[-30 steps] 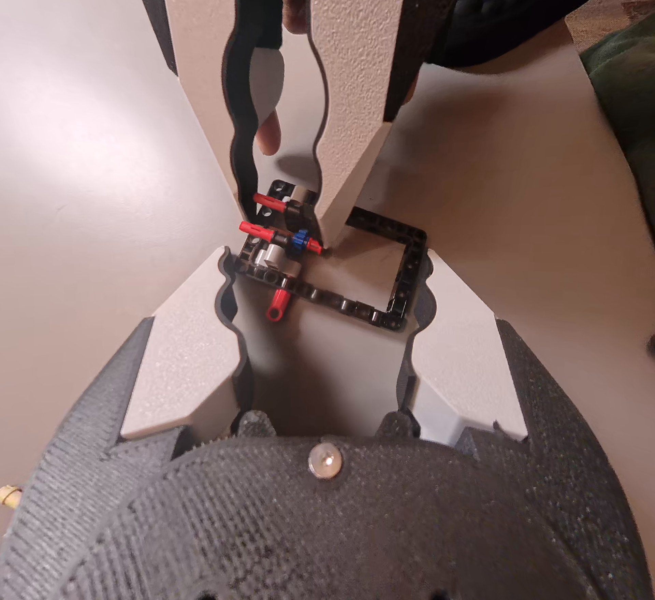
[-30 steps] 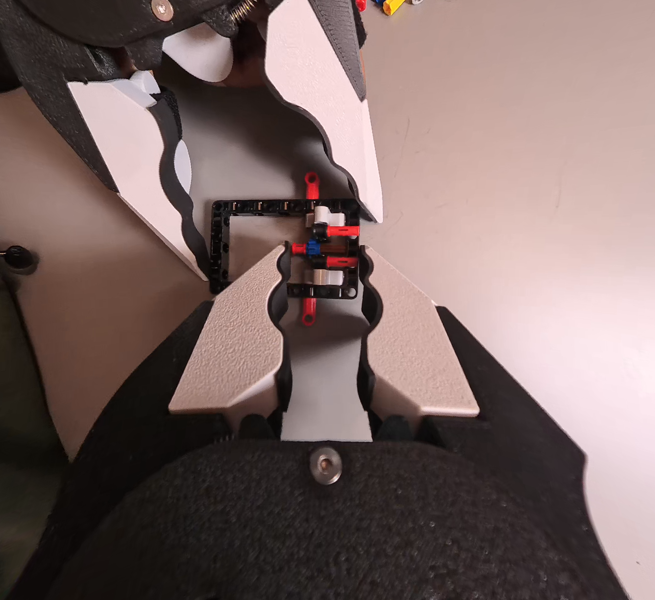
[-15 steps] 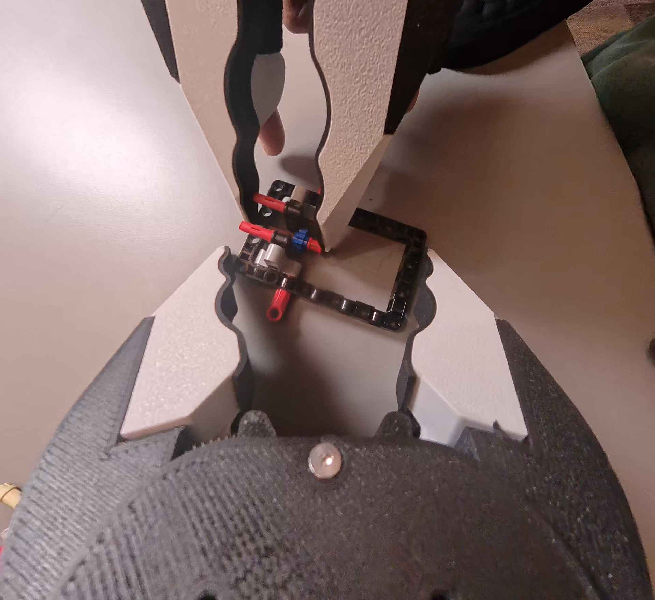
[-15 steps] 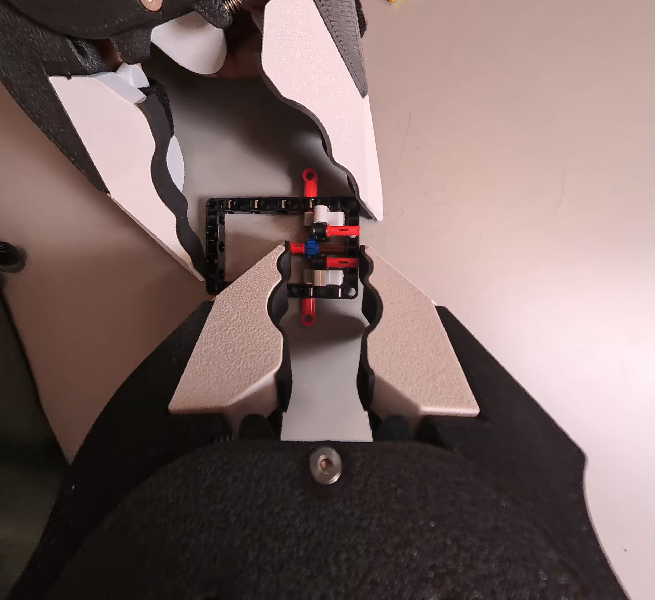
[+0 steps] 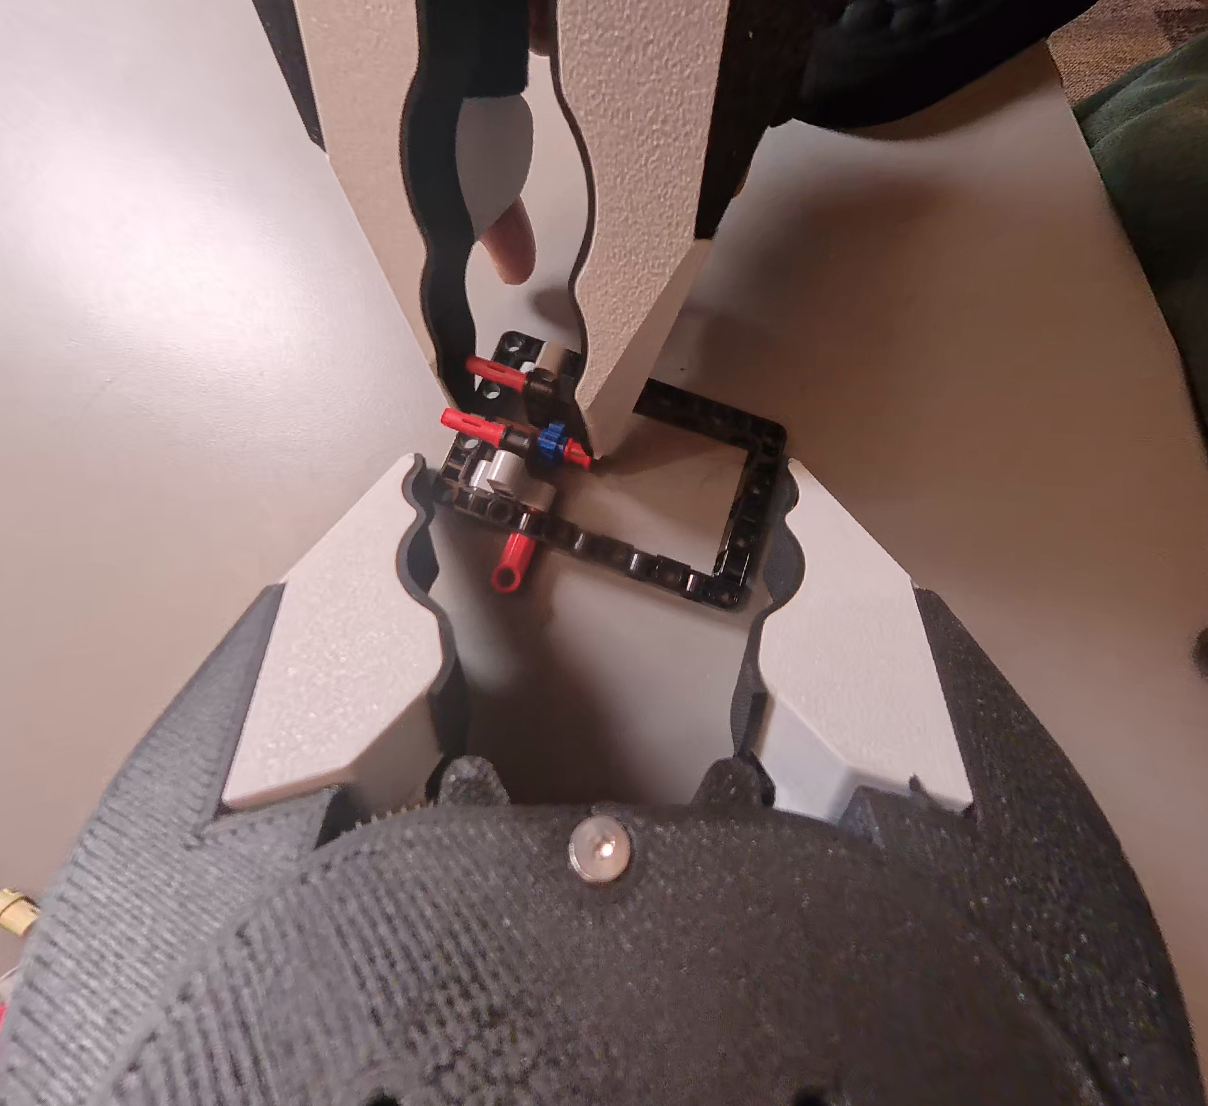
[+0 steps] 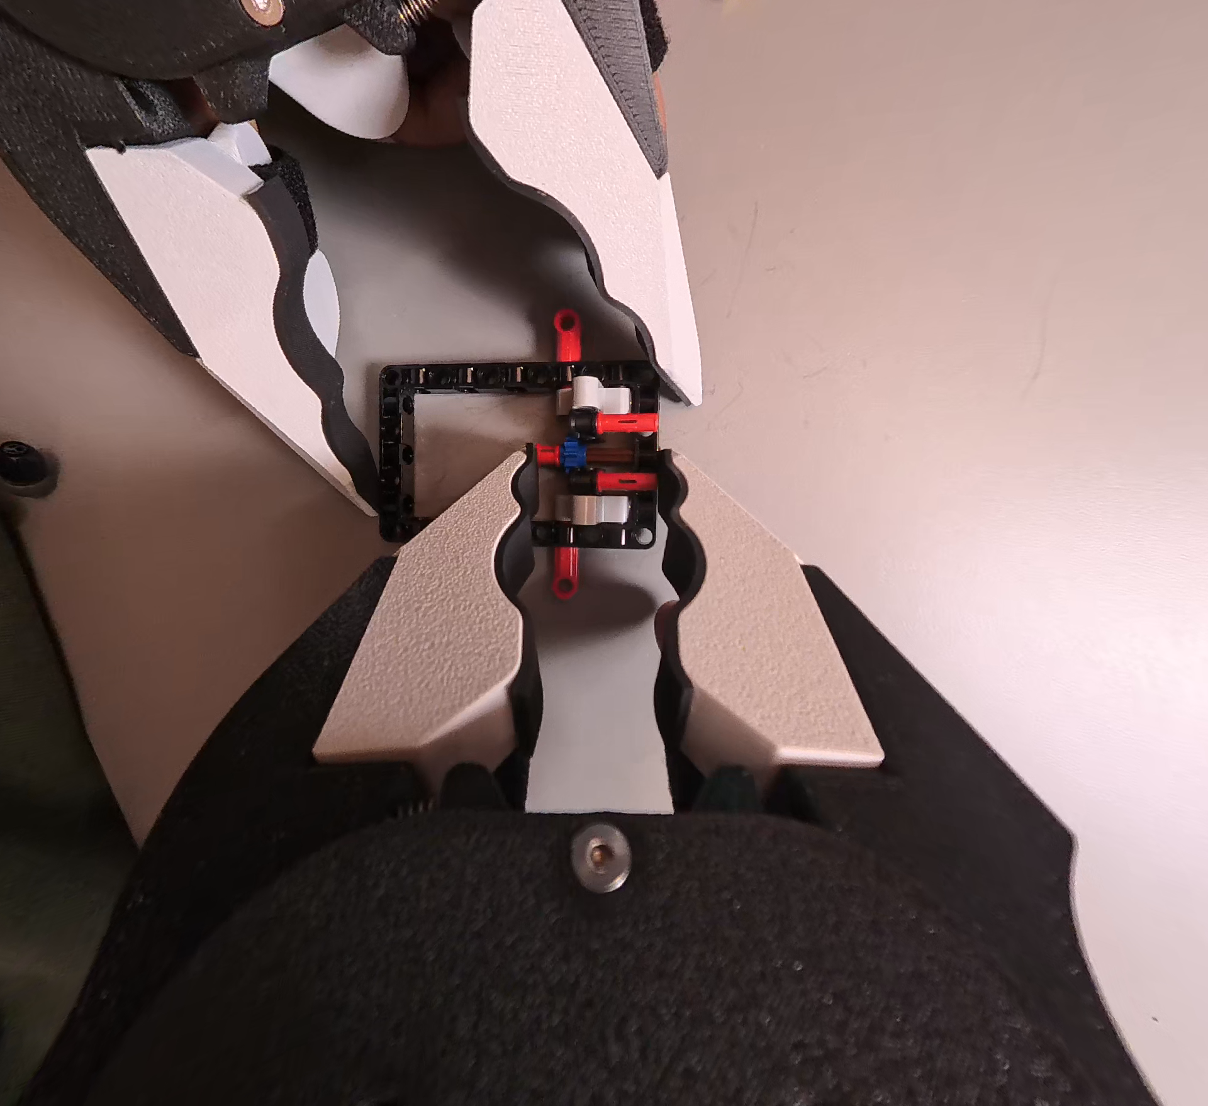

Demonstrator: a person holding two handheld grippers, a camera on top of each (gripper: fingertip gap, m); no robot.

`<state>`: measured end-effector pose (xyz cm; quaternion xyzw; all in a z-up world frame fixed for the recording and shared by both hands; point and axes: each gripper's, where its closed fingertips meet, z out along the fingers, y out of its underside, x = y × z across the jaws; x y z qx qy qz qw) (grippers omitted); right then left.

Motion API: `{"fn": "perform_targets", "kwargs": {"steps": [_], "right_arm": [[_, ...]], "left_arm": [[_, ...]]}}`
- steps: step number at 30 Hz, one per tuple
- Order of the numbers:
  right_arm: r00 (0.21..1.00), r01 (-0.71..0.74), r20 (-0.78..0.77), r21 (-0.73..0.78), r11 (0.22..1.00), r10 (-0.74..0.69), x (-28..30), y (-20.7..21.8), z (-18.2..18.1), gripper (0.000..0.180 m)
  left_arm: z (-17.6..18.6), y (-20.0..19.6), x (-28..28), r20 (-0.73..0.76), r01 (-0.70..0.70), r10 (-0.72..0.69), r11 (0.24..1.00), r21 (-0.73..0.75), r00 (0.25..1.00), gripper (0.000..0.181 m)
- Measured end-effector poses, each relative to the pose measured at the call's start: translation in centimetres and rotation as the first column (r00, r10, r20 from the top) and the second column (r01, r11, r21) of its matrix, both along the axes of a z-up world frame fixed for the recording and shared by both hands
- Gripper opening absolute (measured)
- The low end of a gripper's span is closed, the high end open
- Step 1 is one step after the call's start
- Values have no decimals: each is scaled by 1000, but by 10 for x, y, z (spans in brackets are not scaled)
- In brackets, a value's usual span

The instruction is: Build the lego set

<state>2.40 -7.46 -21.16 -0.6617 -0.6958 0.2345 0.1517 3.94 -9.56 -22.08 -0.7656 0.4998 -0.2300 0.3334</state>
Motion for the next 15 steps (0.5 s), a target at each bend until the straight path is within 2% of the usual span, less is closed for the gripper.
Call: {"fn": "perform_targets", "kwargs": {"steps": [5,6,15], "right_arm": [[1000,3,6,4,1000,-3,1,0,0,34],[1000,4,3,13,1000,-4,1,2,1,25],[1000,4,-3,41,999,-4,0,0,1,25]], "left_arm": [[0,0,1,0,-3,3,1000,-1,1000,103],[0,-1,1,0,1,-1,1000,-1,1000,103],[0,-3,1,-8,4,-4,1000,-7,1000,103]]}}
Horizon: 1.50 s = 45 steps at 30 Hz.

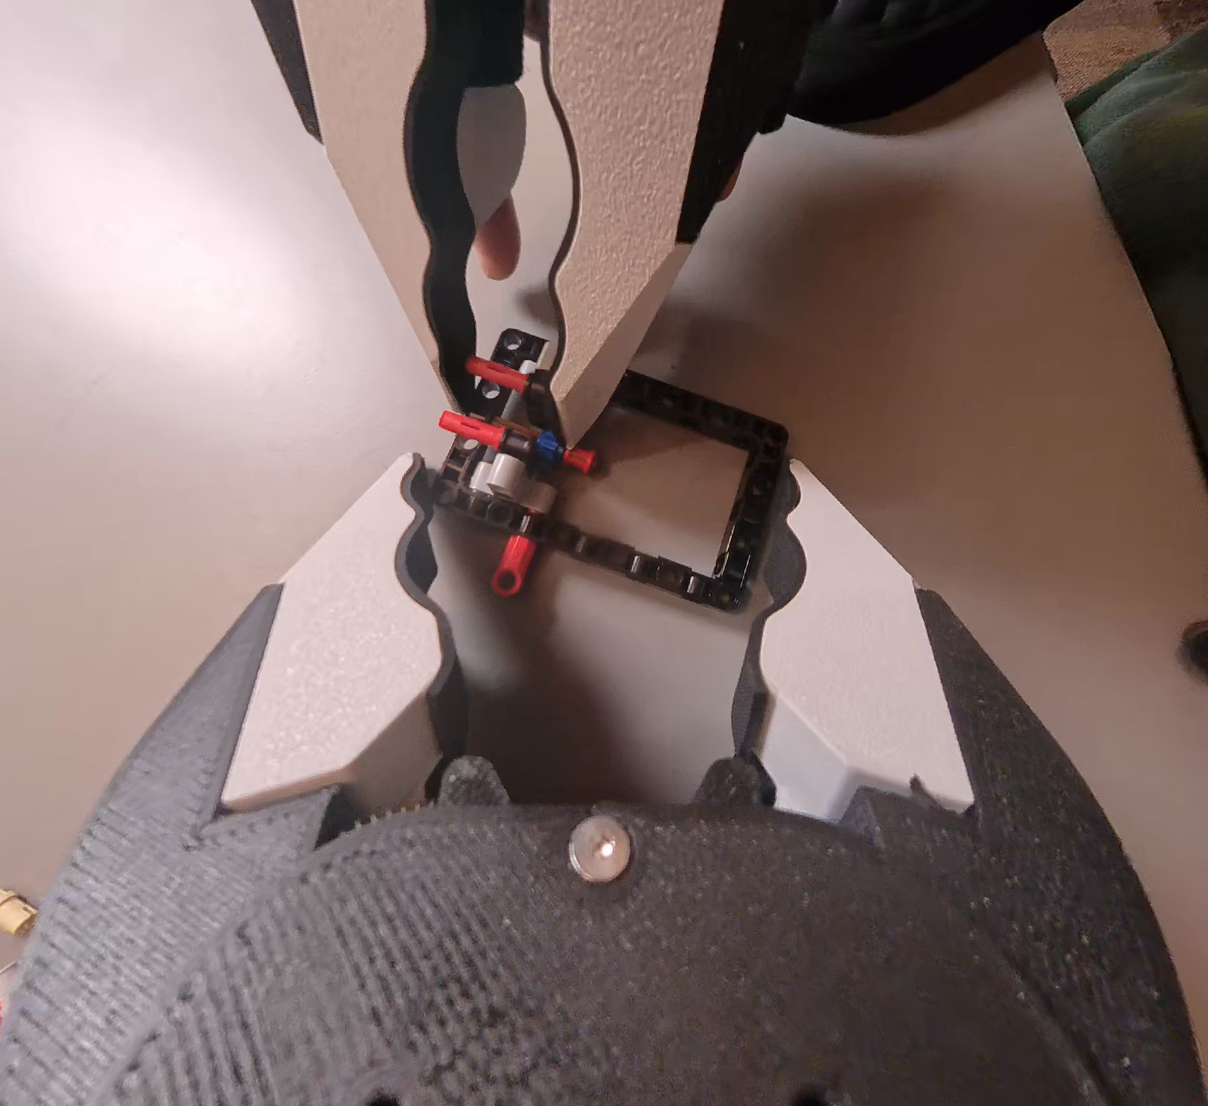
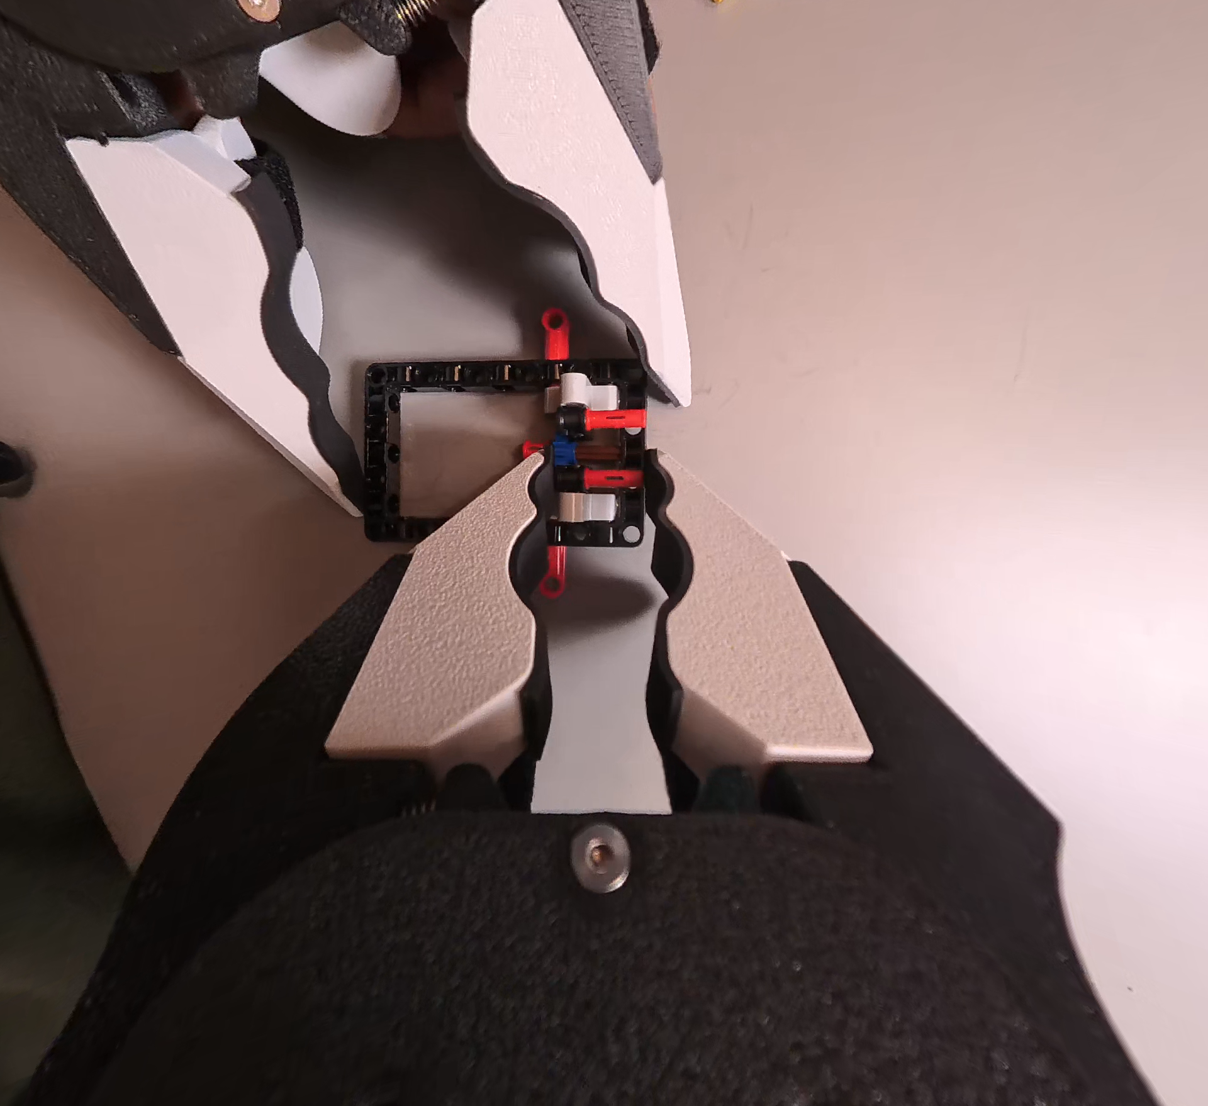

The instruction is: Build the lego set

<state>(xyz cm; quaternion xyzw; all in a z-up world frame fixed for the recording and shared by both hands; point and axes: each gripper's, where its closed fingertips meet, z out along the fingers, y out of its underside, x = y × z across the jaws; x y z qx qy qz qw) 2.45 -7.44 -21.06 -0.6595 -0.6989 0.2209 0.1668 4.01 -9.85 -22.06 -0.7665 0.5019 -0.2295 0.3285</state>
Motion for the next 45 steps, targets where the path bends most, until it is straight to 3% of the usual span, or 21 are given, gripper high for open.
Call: {"fn": "perform_targets", "kwargs": {"steps": [15,39,45], "right_arm": [[999,2,41,77,997,-5,-2,1,4,23],[999,39,0,17,999,-39,-1,1,4,23],[994,43,-96,-37,998,-46,8,4,38,38]], "left_arm": [[0,0,0,1,-13,13,1000,3,1000,103],[0,0,0,8,-13,13,1000,6,1000,103],[0,-1,0,10,-16,16,1000,8,1000,103]]}}
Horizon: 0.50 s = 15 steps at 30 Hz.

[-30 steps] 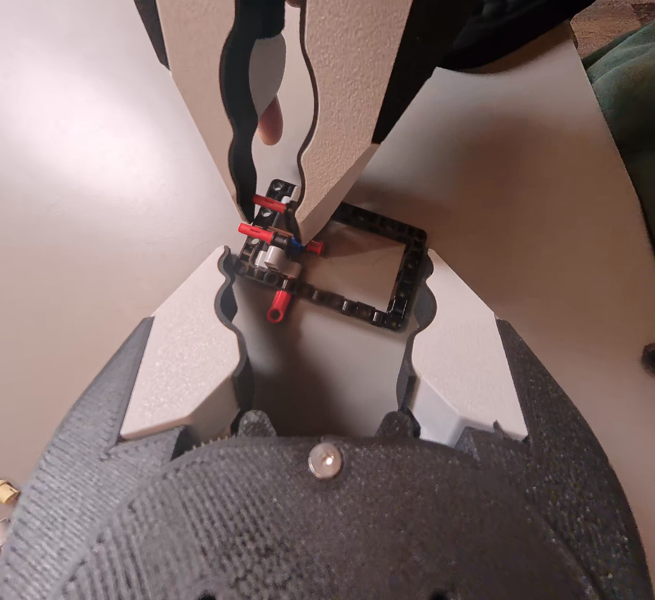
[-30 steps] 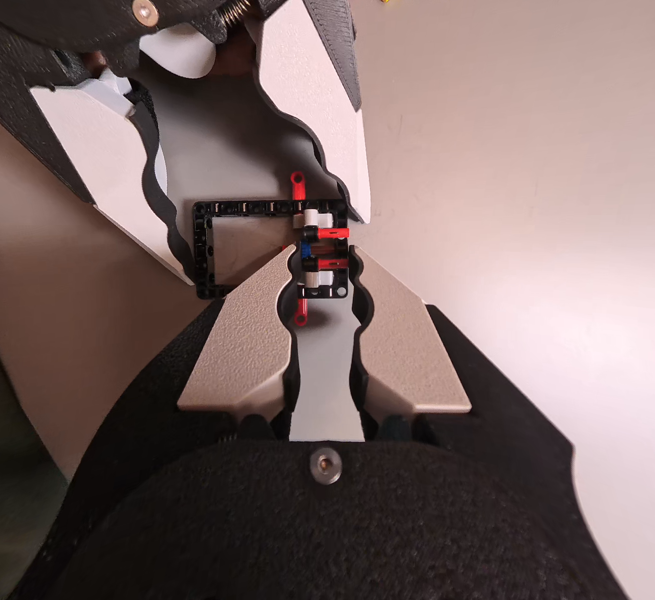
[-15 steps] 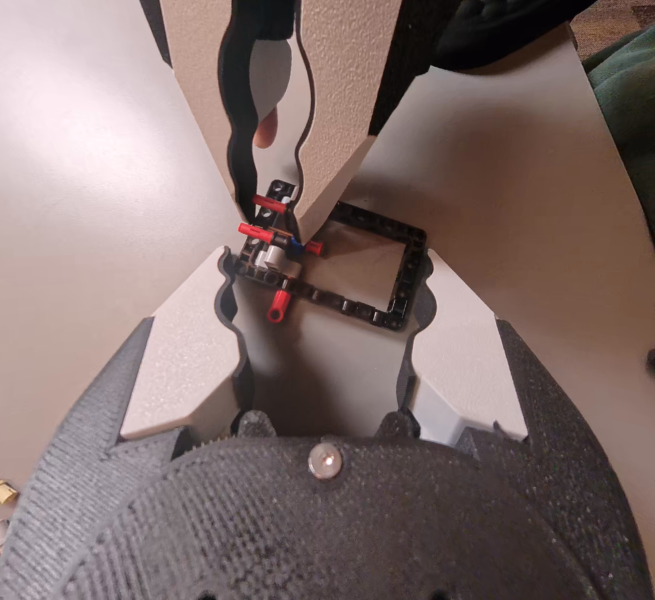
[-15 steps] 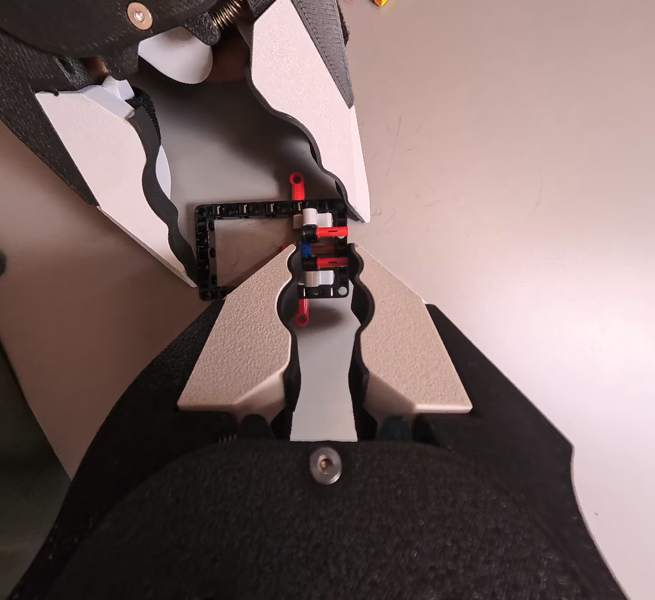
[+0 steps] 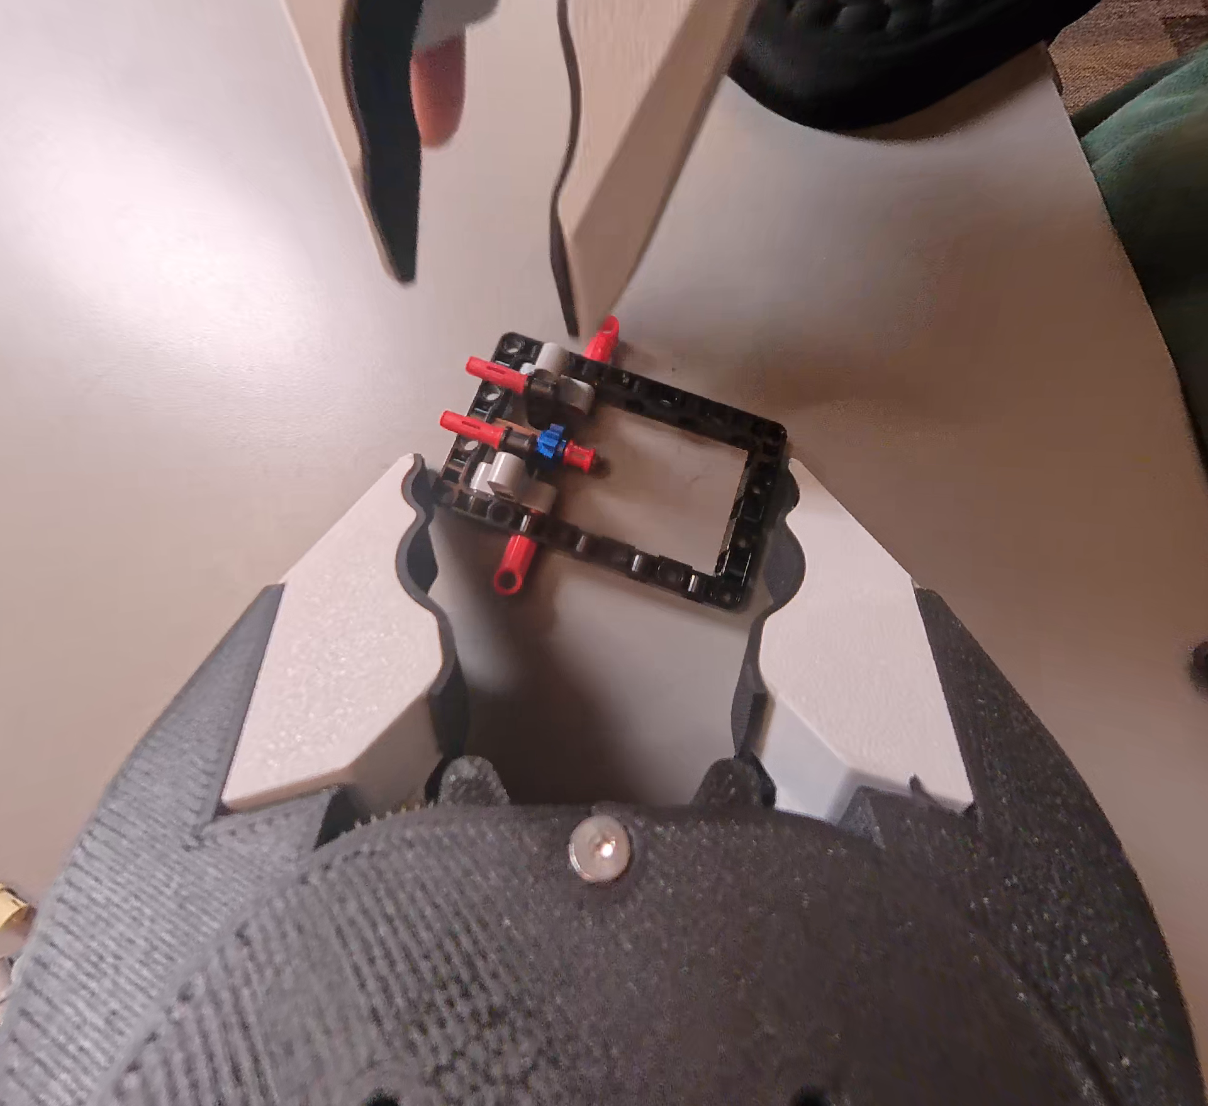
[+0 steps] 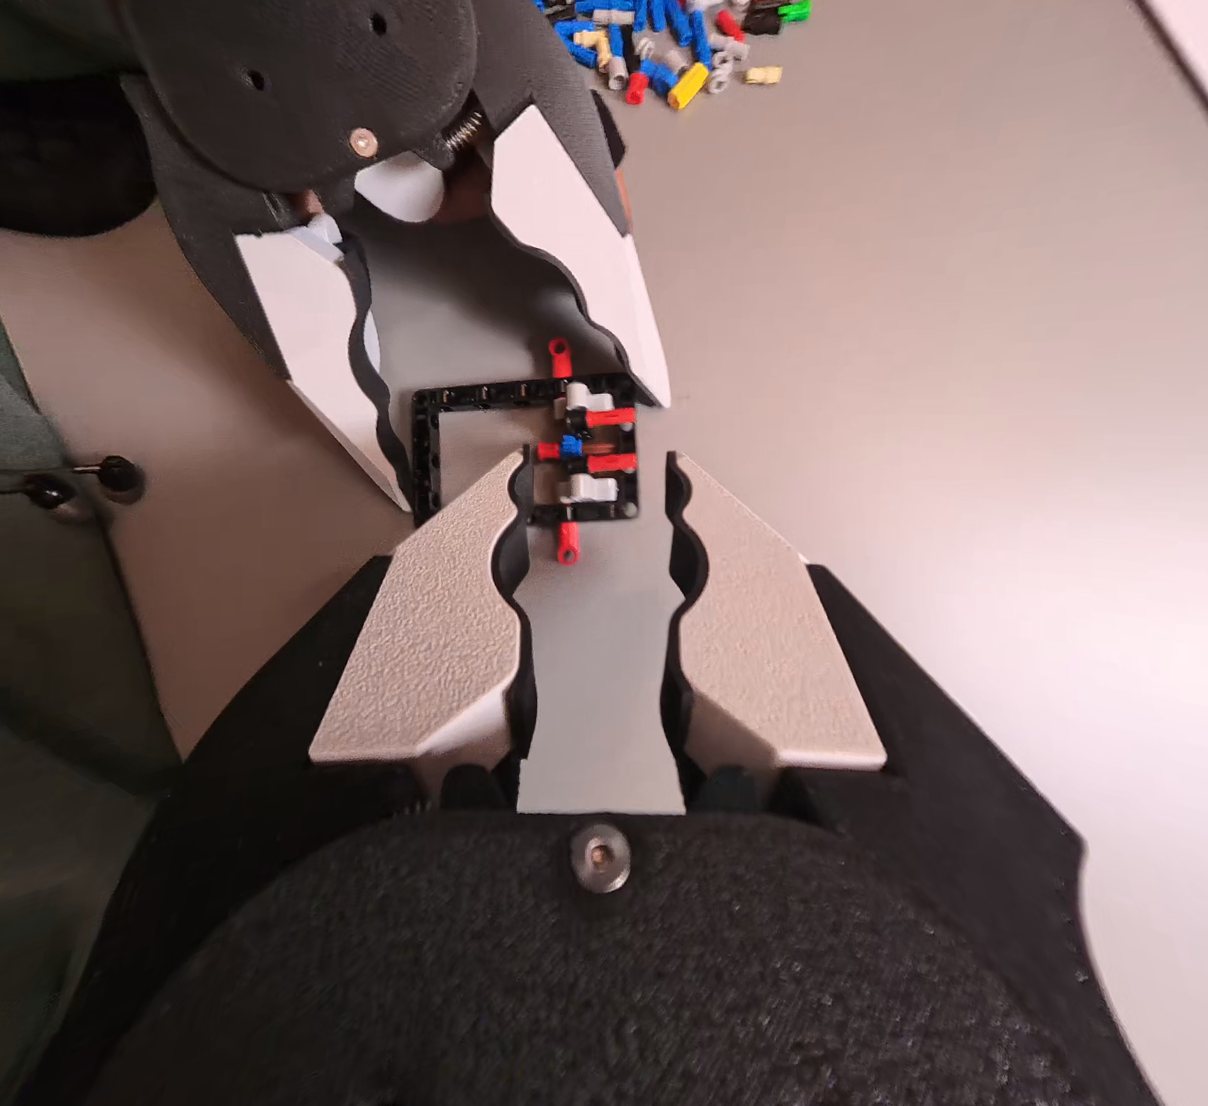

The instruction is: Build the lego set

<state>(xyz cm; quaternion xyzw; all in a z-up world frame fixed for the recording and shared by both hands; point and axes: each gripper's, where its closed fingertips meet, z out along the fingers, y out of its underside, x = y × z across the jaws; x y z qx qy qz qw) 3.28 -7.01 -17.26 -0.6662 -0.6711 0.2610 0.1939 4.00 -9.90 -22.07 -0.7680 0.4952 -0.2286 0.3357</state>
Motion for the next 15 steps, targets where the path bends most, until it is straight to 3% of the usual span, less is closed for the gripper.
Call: {"fn": "perform_targets", "kwargs": {"steps": [4,9,15], "right_arm": [[1000,17,-9,6,1000,-17,12,5,2,40],[1000,10,-4,-26,1000,-10,12,-1,-21,45],[998,-62,-15,-51,997,62,4,-8,-34,53]], "left_arm": [[0,0,0,1,1,-1,1000,-1,1000,103],[0,0,0,1,-1,1,1000,-1,1000,103],[1,-1,-1,3,7,-7,1000,-1,1000,103]]}}
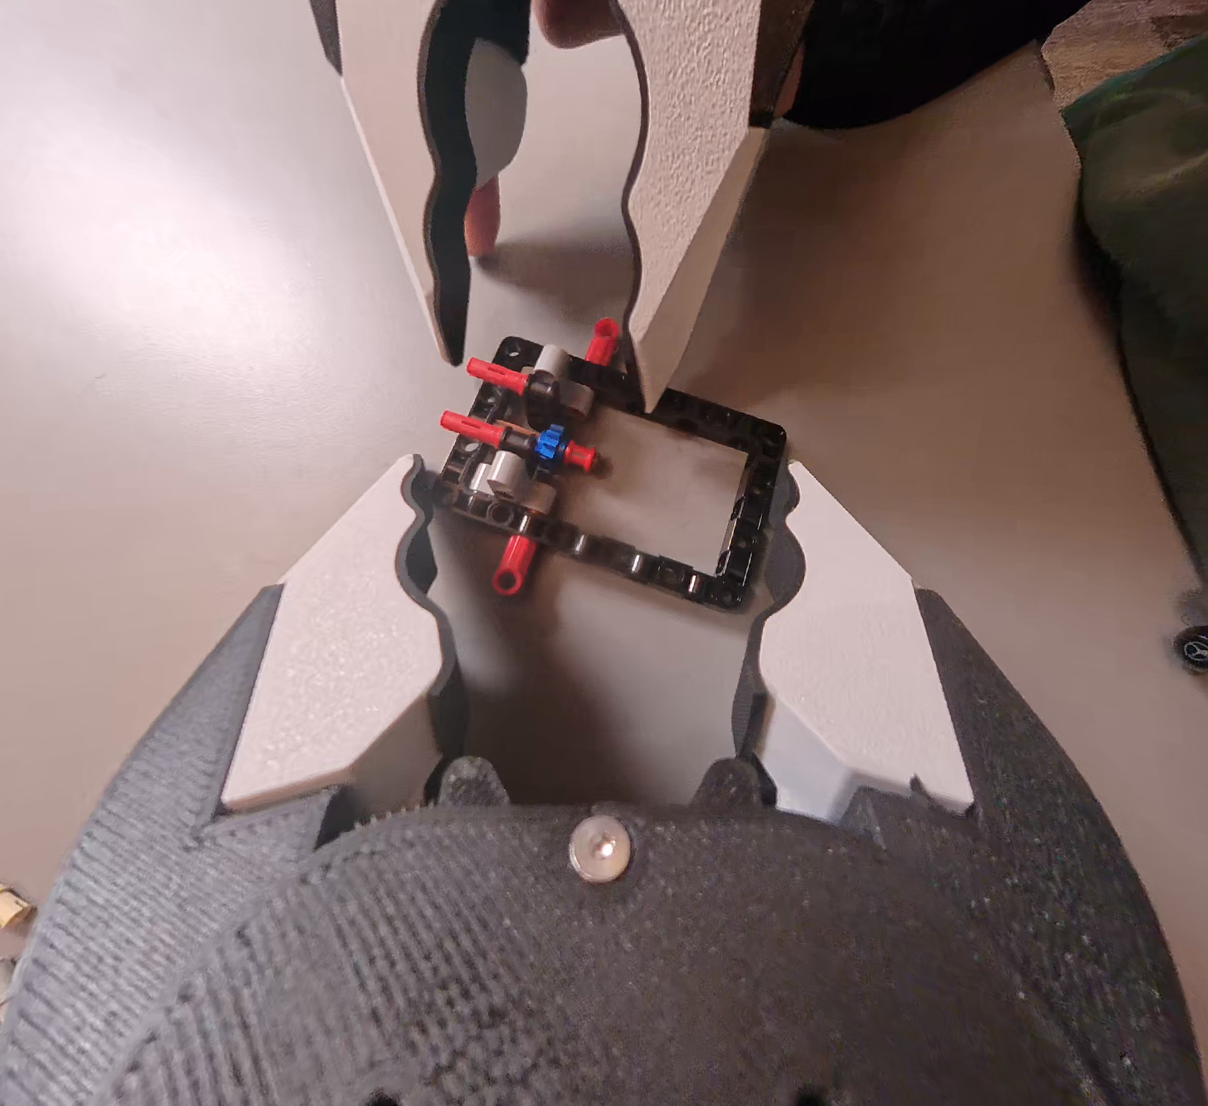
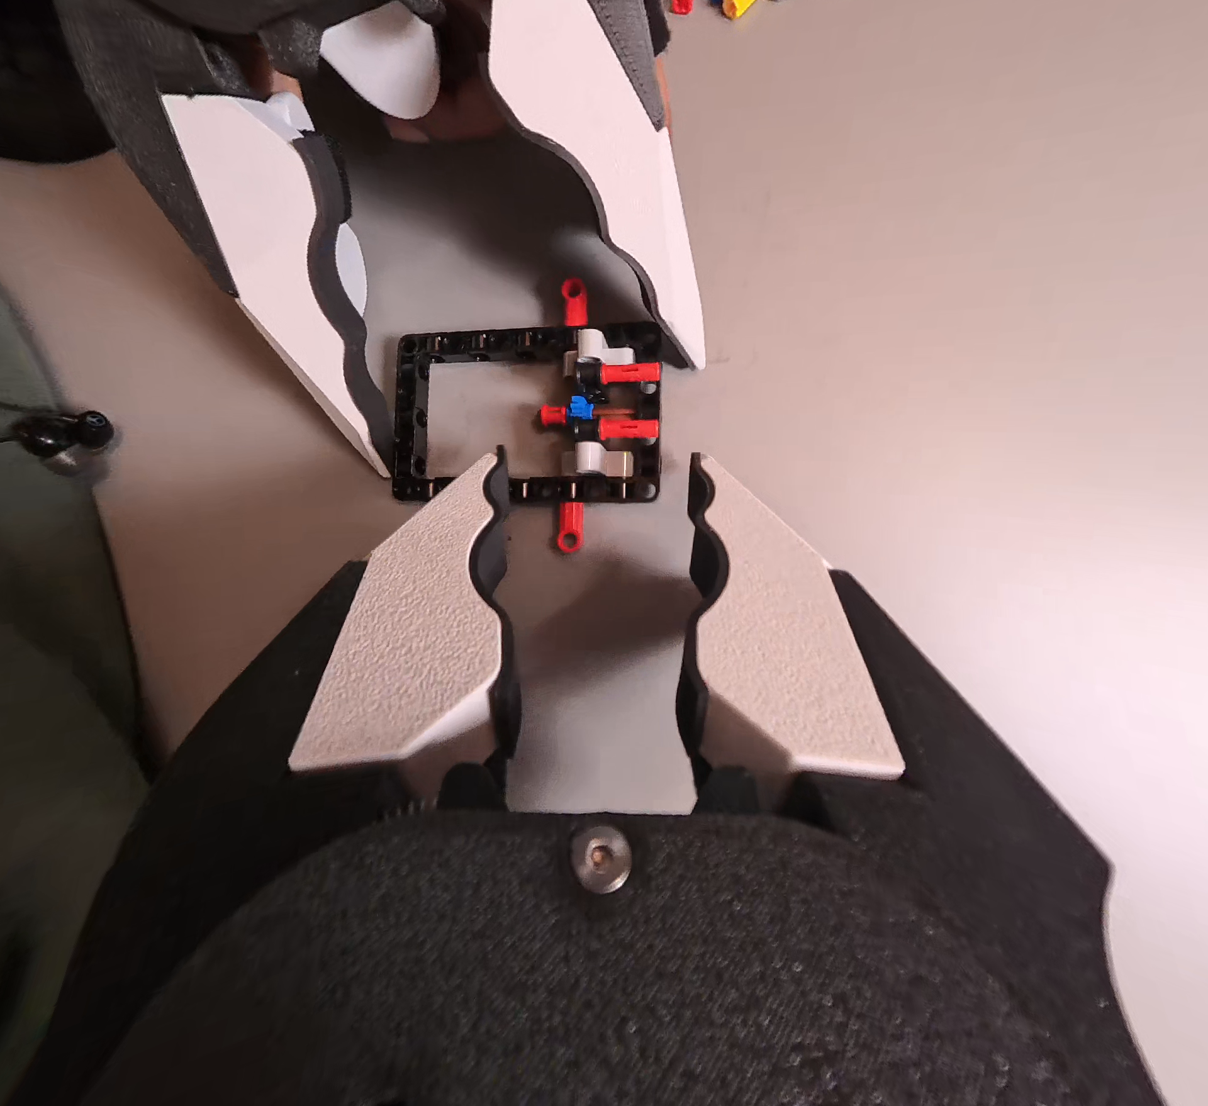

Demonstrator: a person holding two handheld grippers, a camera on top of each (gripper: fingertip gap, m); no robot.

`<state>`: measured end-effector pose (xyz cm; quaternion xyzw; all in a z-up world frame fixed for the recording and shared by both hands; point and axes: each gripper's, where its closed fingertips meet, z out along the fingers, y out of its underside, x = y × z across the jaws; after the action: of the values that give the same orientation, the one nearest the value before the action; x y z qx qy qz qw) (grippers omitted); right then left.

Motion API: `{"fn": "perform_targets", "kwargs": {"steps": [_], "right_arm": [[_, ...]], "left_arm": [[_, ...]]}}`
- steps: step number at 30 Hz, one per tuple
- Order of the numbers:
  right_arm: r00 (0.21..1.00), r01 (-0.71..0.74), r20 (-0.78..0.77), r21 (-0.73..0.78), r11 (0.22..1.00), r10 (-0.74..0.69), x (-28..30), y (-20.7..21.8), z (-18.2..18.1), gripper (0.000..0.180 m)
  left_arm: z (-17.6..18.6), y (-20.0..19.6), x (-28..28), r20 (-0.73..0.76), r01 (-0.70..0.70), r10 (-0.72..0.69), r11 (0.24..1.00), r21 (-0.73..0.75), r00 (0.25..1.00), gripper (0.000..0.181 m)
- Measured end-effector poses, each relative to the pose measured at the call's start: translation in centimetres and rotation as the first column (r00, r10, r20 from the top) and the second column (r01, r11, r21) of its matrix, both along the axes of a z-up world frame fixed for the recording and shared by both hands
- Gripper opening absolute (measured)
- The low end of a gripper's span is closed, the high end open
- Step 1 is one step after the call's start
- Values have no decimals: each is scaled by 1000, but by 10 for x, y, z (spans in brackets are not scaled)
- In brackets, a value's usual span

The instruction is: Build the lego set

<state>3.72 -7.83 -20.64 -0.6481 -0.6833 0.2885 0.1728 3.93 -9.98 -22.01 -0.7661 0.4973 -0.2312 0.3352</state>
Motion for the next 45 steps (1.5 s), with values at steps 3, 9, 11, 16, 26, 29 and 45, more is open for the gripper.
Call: {"fn": "perform_targets", "kwargs": {"steps": [3,9,11,16,26,29,45], "right_arm": [[999,-38,-12,-10,999,38,-3,0,0,54],[992,-119,-38,-55,991,117,-4,-2,2,56],[990,-137,-53,-62,989,134,-6,-2,3,57],[991,-129,-53,-49,990,127,-1,4,2,58],[991,-103,-85,-48,993,99,14,8,9,49],[992,-93,-83,-19,995,92,15,10,7,44],[980,-126,-159,-52,991,116,12,7,7,38]], "left_arm": [[0,0,-2,-3,11,-11,1000,10,1000,105],[5,6,-23,-71,-45,49,997,61,996,106],[6,5,-31,-76,-84,88,995,53,993,99],[12,9,-52,-71,-208,214,975,77,974,85],[5,0,-58,-35,-314,314,950,5,949,84],[4,8,-55,-40,-300,300,954,14,953,83],[14,21,-51,-48,-212,229,948,238,972,60]]}}
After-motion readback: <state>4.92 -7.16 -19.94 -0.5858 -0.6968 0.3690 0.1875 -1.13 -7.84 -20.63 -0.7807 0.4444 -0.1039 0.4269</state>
